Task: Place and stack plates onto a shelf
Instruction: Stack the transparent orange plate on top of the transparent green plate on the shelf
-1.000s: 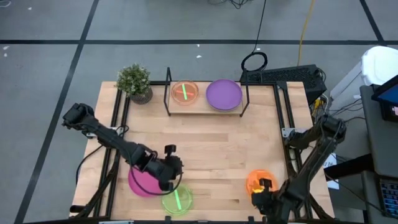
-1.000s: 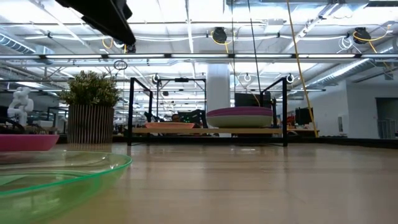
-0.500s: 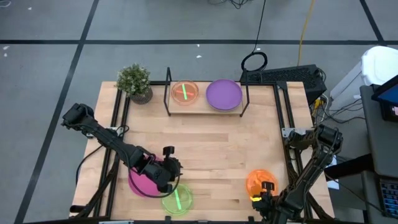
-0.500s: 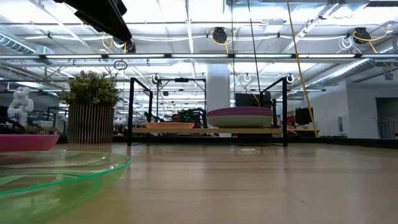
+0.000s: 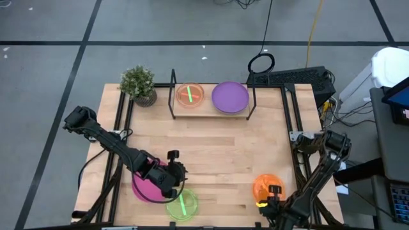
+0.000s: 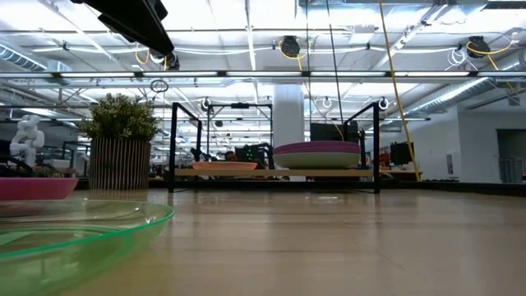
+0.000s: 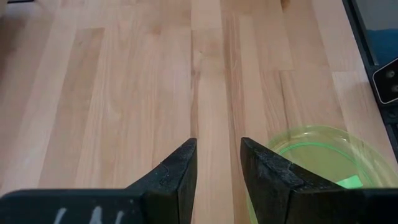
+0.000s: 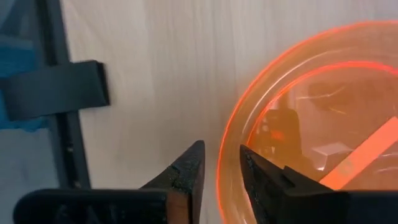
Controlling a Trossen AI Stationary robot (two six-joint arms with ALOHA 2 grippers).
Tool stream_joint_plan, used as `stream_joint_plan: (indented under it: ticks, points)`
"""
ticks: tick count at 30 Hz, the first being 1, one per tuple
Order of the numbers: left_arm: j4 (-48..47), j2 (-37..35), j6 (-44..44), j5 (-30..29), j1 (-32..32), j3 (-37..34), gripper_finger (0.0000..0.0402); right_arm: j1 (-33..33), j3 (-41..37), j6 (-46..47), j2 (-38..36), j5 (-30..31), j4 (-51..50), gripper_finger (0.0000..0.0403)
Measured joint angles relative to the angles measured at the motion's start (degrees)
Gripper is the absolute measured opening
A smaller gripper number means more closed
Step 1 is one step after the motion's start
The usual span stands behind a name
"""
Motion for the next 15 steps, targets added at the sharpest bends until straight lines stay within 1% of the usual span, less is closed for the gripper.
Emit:
stream_joint_plan:
  ticks: [7, 15]
  points:
    - [0.0, 0.0, 0.0, 0.0, 0.0, 0.0, 0.0129, 0.0, 0.0, 0.1, 1.5, 0.0, 0.2, 0.0066]
    - [0.0, 0.0, 0.0, 0.0, 0.0, 0.0, 0.0129, 0.0, 0.0, 0.1, 1.4, 0.0, -0.1, 0.0005]
